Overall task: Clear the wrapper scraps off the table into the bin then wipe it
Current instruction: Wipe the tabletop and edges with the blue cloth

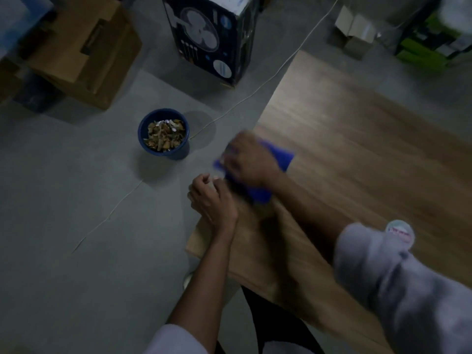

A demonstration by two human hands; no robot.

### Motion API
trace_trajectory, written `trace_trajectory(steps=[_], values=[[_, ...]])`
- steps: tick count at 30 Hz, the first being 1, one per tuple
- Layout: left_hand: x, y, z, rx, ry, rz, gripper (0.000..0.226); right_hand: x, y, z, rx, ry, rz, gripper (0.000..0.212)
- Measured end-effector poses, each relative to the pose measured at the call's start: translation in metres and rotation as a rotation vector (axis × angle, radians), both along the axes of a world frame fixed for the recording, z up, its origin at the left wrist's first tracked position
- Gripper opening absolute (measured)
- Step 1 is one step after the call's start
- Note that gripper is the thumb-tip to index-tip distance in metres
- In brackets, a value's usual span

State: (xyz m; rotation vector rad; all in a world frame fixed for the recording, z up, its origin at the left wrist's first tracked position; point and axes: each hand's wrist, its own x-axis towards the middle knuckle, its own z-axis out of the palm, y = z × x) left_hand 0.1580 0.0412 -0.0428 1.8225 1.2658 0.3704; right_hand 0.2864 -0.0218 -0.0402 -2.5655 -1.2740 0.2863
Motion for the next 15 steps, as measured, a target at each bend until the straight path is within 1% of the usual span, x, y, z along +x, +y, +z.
trace_trajectory(steps=[1,2,3,4,6,7,10,13,15], values=[[0.008,-0.001,0.004,0.028,-0.011,0.020,0.026,-0.028,-0.006,0.001,0.029,0.050,0.109,0.029],[0.020,-0.002,0.008,0.094,-0.016,0.013,0.025,-0.045,-0.014,0.000,0.074,0.058,0.169,0.029],[0.029,-0.002,0.009,0.175,-0.026,-0.015,0.022,-0.052,-0.021,-0.002,0.135,0.014,0.208,0.035],[0.041,-0.003,0.011,0.251,-0.051,-0.057,0.019,-0.043,-0.024,-0.005,0.183,-0.034,0.248,0.039],[0.063,-0.005,0.012,0.343,-0.118,-0.166,0.016,-0.006,-0.026,-0.012,0.223,-0.089,0.262,0.034],[0.076,-0.008,0.010,0.370,-0.140,-0.207,0.016,0.020,-0.025,-0.015,0.209,-0.102,0.232,0.029],[0.113,-0.021,-0.002,0.377,-0.158,-0.257,0.015,0.106,-0.029,-0.017,0.052,-0.122,0.055,0.039],[0.152,-0.038,-0.008,0.300,-0.173,-0.279,0.018,0.182,-0.043,-0.020,0.059,-0.220,-0.156,0.043],[0.181,-0.043,-0.007,0.228,-0.213,-0.261,0.019,0.213,-0.043,-0.019,0.055,-0.243,-0.275,0.045]])
